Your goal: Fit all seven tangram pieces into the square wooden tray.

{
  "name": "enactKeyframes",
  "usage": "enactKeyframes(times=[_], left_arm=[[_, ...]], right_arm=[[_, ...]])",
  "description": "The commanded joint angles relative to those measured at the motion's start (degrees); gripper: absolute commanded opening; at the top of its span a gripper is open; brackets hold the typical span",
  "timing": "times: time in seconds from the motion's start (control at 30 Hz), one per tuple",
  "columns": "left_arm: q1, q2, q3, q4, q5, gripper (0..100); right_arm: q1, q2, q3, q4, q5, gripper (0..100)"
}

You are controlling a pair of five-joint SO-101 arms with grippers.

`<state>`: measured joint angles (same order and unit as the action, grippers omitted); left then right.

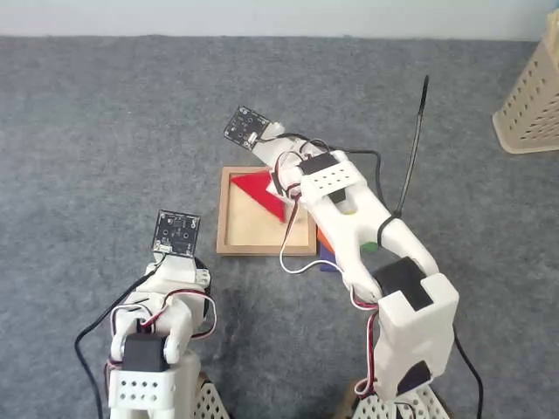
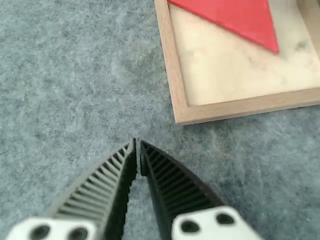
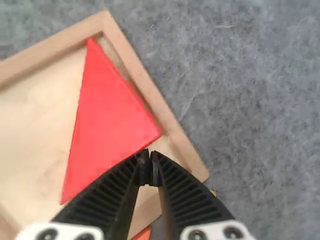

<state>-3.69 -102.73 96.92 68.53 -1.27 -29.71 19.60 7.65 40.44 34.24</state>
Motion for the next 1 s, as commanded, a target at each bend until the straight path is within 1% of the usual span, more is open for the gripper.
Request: enactKeyframes(times=[0.0, 0.1, 0.17, 0.27, 0.37, 0.47, 0.63, 0.77, 0.97], left_arm=[[-0.35, -0.18, -0.31, 0.26, 0.53, 1], [-0.35, -0.18, -0.31, 0.26, 0.53, 1], [-0.35, -0.18, -0.31, 0.26, 0.53, 1], [-0.35, -0.18, -0.31, 0.26, 0.53, 1], [-0.35, -0.18, -0.31, 0.26, 0.53, 1], [-0.35, -0.18, -0.31, 0.26, 0.53, 1], [-0.35, -0.18, -0.31, 0.26, 0.53, 1], [-0.35, -0.18, -0.31, 0.26, 0.53, 1], [-0.35, -0.18, -0.31, 0.26, 0.53, 1]], right_arm=[[-1.19, -3.47, -0.35, 1.36, -0.62, 0.9], [-1.71, -7.60, 3.34, 0.40, -0.62, 0.9], [-2.86, -10.33, 7.21, -1.80, -0.44, 0.9], [-2.59, -13.14, 12.57, -5.67, -0.26, 0.9], [-1.10, -12.70, 16.35, -10.24, -0.44, 0.9], [-1.10, -9.36, 17.76, -14.20, -0.44, 0.9], [-2.95, -5.49, 17.67, -14.90, -0.18, 0.9], [-4.97, -8.04, 19.78, -14.20, -0.44, 0.9], [-10.68, -11.65, 24.70, -14.37, -0.09, 0.9]])
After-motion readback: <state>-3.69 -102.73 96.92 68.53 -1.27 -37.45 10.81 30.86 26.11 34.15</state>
